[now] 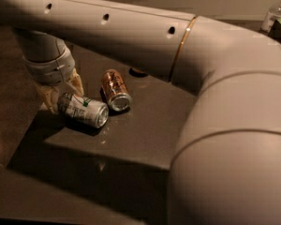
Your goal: Place 7up can upright
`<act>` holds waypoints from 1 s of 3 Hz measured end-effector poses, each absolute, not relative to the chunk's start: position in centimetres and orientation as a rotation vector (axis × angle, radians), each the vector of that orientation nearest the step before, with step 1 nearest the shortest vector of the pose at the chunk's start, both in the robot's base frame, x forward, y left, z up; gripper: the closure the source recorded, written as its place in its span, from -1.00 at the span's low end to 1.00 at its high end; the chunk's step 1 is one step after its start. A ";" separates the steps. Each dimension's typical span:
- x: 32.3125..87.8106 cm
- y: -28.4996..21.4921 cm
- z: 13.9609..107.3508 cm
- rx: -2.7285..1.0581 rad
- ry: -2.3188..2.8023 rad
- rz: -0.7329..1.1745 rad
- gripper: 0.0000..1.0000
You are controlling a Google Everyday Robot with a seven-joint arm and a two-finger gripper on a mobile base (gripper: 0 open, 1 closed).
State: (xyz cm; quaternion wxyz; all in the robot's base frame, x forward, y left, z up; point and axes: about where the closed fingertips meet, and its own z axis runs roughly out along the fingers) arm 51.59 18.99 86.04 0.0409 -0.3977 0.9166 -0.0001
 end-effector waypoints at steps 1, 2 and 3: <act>49.4 19.1 87.8 -1.280 2.692 0.050 1.00; 48.1 19.3 89.4 -1.292 2.570 0.115 1.00; 47.3 18.0 91.6 -1.265 2.404 0.245 1.00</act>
Offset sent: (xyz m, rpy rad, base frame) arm -0.0518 0.0092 0.0568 0.2556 -0.2367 0.1749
